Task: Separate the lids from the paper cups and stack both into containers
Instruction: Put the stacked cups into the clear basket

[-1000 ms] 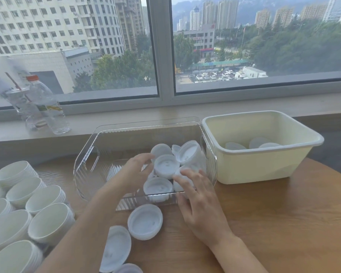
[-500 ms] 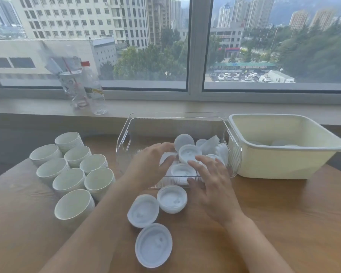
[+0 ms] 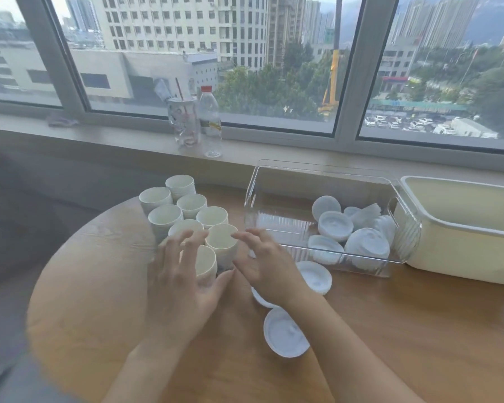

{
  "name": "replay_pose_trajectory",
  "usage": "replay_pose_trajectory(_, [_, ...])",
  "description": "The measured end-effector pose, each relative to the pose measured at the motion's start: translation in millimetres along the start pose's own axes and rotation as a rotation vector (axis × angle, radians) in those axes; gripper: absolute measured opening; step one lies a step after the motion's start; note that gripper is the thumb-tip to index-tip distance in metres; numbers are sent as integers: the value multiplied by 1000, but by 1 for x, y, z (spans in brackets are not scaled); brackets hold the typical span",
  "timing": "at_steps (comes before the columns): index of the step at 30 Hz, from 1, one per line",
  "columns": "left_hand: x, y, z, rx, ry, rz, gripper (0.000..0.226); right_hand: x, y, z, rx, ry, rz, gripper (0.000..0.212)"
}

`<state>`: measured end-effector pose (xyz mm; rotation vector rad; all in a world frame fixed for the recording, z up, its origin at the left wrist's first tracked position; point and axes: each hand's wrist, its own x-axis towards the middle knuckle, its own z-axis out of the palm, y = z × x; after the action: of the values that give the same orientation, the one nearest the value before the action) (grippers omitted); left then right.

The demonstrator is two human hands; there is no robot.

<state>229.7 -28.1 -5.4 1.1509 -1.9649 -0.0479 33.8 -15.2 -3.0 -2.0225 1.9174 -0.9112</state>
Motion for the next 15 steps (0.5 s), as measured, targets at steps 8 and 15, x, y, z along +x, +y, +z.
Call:
replay_pose_trajectory(8, [-24, -30, 9, -208, -8, -179, 78, 11, -7, 15, -44, 110, 59, 29])
replay_pose_trajectory(15, [-31, -30, 21, -327, -22, -208, 87, -4, -5, -1, 112, 250, 40, 30])
